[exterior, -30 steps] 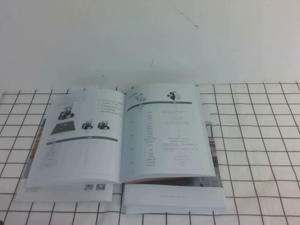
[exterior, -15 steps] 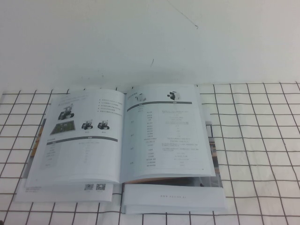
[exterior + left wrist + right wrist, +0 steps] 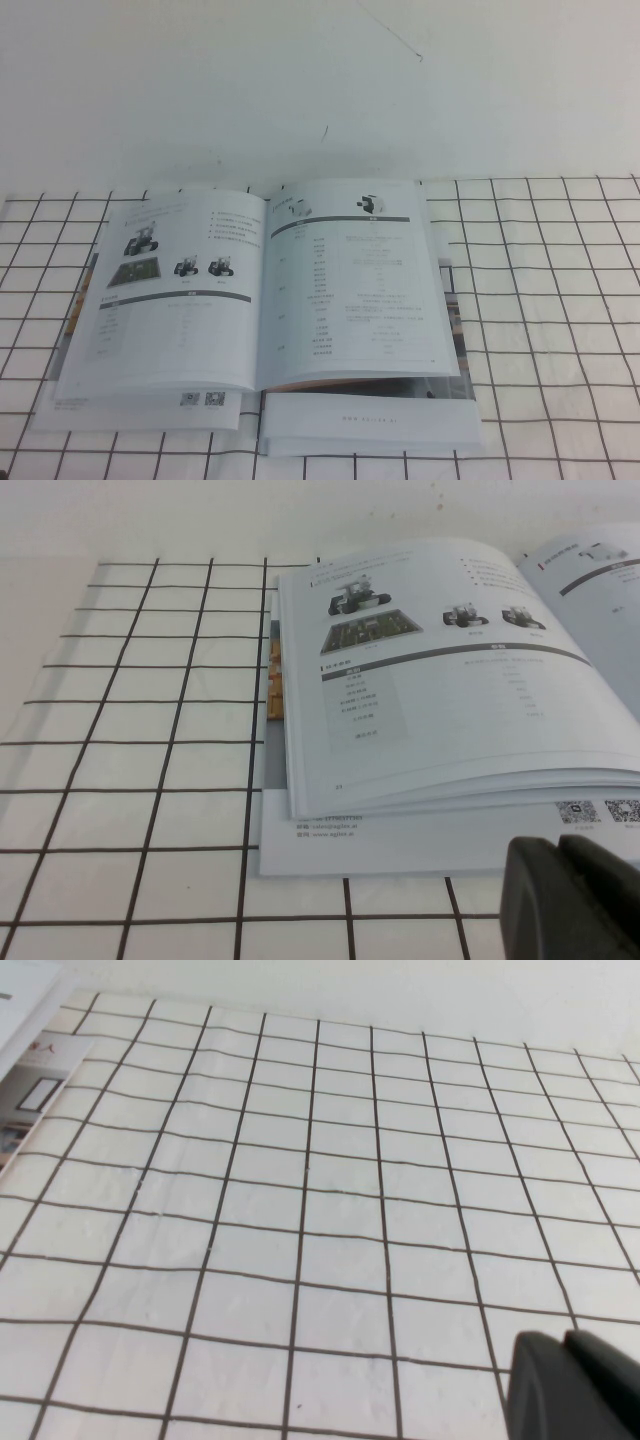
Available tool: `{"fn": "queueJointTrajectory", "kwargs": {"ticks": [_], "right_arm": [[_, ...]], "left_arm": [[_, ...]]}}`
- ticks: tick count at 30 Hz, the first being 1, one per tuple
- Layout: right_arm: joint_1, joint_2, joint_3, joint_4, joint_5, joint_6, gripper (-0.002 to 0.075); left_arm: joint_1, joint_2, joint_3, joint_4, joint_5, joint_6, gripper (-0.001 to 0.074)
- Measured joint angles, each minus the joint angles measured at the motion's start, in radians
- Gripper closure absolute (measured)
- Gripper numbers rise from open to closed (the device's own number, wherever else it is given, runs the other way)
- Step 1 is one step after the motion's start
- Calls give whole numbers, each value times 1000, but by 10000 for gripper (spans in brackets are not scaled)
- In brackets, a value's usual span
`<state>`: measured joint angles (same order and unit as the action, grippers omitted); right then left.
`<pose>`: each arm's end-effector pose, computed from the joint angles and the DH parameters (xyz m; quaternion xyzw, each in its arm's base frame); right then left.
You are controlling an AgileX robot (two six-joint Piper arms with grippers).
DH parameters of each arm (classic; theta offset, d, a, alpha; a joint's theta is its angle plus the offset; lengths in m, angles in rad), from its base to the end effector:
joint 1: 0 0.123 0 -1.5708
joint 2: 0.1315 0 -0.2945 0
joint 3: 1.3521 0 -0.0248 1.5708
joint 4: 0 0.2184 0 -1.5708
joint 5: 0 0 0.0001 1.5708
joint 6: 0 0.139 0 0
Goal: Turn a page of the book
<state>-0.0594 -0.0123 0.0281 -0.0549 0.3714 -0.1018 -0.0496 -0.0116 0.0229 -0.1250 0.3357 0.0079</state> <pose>0.0562 -0.0061 0.1572 -0.0317 0.8040 -0.0709 0.5895 0.0574 -0.0086 0.1641 -0.0115 0.7919 -0.0649 0.6071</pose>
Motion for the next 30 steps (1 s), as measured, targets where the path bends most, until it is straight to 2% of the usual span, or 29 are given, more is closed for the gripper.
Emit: {"fn": "queueJointTrajectory", "kwargs": {"ticks": [9, 13, 25, 30], "right_arm": [[0, 0, 0, -1, 0, 0, 706], [0, 0, 0, -1, -47, 0, 706], [0, 0, 0, -1, -669, 0, 706], [0, 0, 0, -1, -833, 6, 706]], "left_arm": [[0, 0, 0, 2, -6, 0, 737], [0, 0, 4, 3, -67, 0, 737], [0, 0, 6, 5, -649, 0, 737], [0, 0, 6, 2, -824, -8, 737]]}}
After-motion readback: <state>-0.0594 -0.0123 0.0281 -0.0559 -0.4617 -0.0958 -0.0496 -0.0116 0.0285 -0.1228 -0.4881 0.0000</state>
